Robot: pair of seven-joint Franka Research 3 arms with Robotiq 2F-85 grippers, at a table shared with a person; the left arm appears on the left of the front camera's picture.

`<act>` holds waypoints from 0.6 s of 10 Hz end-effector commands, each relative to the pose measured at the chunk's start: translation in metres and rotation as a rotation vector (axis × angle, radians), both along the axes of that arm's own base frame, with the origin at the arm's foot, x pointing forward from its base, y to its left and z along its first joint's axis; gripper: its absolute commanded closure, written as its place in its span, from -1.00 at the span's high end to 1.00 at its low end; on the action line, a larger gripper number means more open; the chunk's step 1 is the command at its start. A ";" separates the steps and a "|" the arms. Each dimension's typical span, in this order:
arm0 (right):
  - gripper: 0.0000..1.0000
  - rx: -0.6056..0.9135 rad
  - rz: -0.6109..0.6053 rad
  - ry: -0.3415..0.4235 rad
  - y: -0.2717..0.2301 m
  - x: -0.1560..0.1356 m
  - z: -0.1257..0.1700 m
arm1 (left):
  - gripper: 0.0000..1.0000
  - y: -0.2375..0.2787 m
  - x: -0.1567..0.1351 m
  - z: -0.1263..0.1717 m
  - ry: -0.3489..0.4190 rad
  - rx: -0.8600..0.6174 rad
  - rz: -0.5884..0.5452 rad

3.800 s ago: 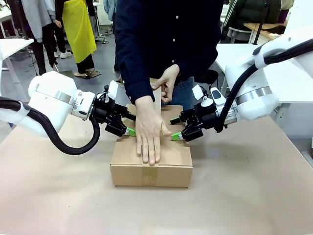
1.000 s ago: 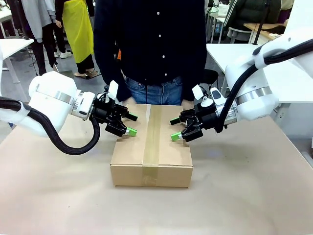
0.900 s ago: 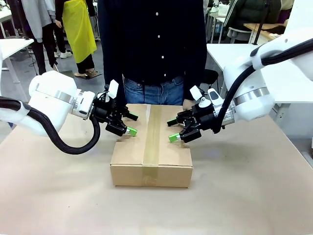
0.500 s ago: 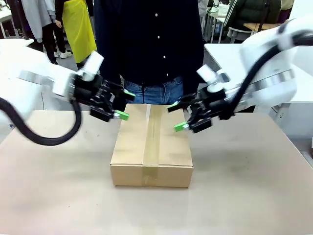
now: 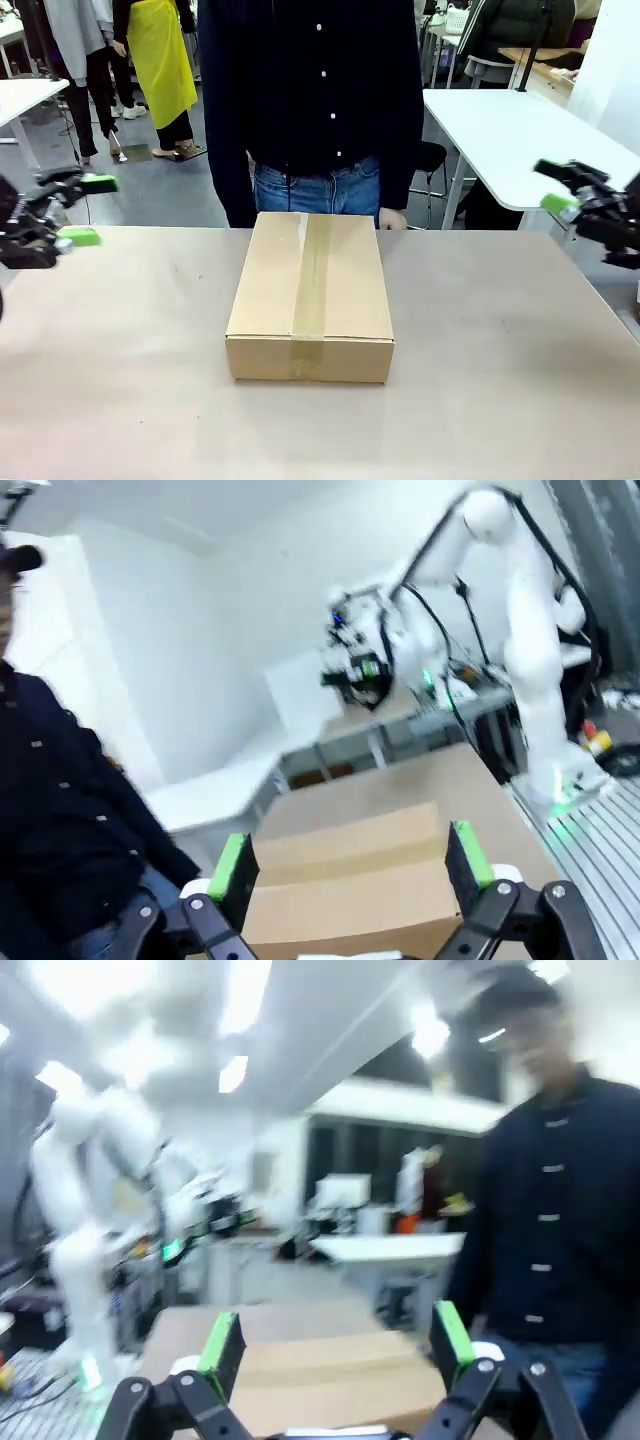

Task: Pack the gift set into the box.
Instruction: Press and hold the closed box until the human finishes sealing it.

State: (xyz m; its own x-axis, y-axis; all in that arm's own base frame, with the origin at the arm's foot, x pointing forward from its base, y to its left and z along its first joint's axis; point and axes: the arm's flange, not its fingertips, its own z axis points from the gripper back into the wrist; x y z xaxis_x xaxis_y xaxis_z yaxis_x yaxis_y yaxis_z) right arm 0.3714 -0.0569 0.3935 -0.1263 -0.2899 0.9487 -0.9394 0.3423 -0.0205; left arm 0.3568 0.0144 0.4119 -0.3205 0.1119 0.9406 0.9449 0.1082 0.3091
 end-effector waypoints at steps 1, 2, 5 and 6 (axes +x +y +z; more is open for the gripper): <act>1.00 -0.088 0.135 -0.012 0.039 -0.007 0.015 | 1.00 -0.029 -0.001 0.005 -0.031 0.079 -0.037; 1.00 -0.088 0.135 -0.012 0.039 -0.007 0.015 | 1.00 -0.029 -0.001 0.005 -0.031 0.079 -0.037; 1.00 -0.088 0.135 -0.012 0.039 -0.007 0.015 | 1.00 -0.029 -0.001 0.005 -0.031 0.079 -0.037; 1.00 -0.088 0.135 -0.012 0.039 -0.007 0.015 | 1.00 -0.029 -0.001 0.005 -0.031 0.079 -0.037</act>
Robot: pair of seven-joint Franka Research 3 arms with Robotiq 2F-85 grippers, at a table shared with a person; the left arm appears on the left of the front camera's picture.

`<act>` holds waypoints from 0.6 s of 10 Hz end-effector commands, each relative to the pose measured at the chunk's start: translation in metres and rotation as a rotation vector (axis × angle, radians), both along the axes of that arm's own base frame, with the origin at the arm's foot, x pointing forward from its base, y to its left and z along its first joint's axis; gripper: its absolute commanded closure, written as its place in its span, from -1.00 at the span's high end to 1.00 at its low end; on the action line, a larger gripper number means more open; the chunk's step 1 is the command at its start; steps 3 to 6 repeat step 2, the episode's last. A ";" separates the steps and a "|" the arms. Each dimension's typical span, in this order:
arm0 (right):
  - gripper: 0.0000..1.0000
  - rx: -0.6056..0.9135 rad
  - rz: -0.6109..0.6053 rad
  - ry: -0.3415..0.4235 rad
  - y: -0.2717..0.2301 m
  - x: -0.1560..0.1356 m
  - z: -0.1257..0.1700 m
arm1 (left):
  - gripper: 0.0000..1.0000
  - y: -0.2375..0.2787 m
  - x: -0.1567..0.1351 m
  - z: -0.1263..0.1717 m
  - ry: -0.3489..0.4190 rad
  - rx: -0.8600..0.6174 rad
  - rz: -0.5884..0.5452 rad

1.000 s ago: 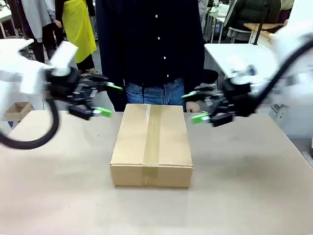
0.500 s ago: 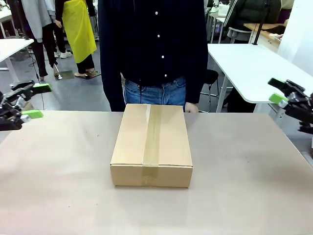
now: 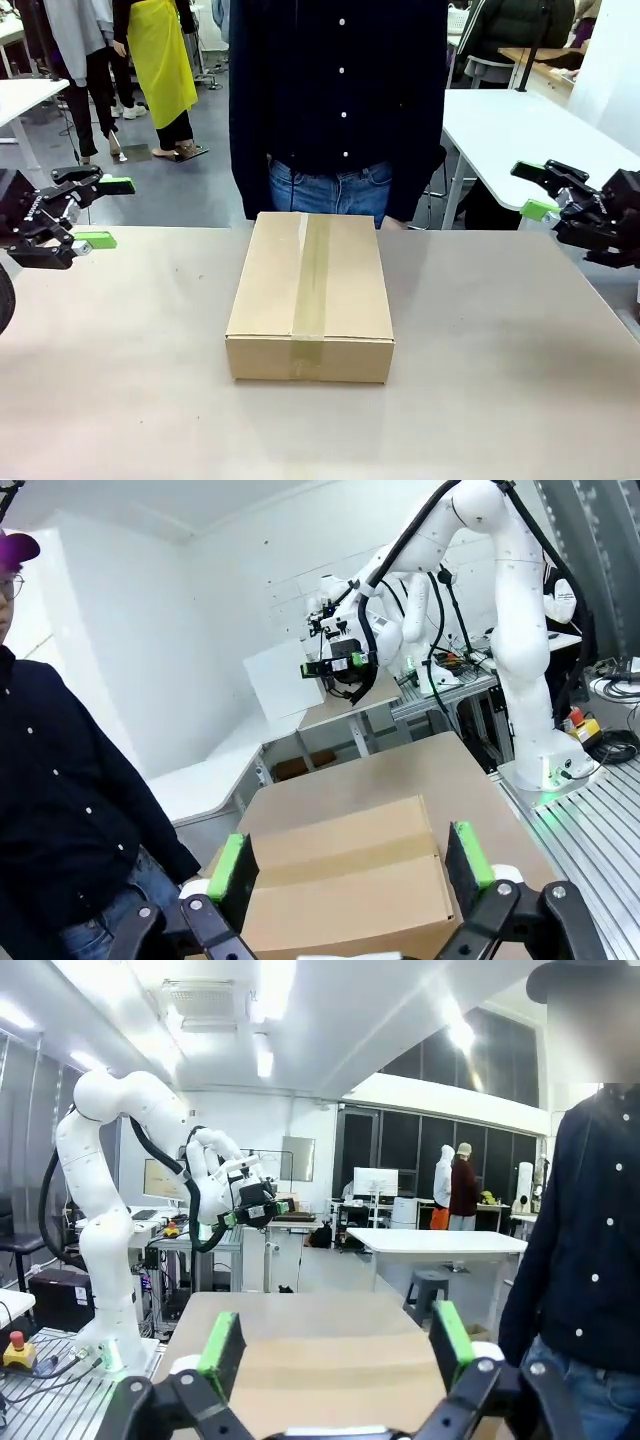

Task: Pack the gift set into the box.
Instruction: Press and hold the closed box until the human finishes sealing it.

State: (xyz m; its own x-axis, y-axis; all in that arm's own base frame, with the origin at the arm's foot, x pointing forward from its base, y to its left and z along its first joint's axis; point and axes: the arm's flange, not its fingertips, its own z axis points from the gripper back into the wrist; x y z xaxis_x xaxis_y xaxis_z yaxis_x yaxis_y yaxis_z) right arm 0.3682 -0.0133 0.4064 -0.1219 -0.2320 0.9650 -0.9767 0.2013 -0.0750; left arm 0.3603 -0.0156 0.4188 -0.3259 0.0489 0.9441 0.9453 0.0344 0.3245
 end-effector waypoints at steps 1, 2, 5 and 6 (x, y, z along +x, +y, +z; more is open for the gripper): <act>1.00 -0.010 -0.009 0.021 -0.005 -0.004 0.002 | 1.00 0.001 -0.005 -0.002 -0.022 -0.006 0.012; 1.00 -0.010 -0.009 0.021 -0.005 -0.004 0.002 | 1.00 0.001 -0.005 -0.002 -0.022 -0.006 0.012; 1.00 -0.010 -0.009 0.021 -0.005 -0.004 0.002 | 1.00 0.001 -0.005 -0.002 -0.022 -0.006 0.012; 1.00 -0.010 -0.009 0.021 -0.005 -0.004 0.002 | 1.00 0.001 -0.005 -0.002 -0.022 -0.006 0.012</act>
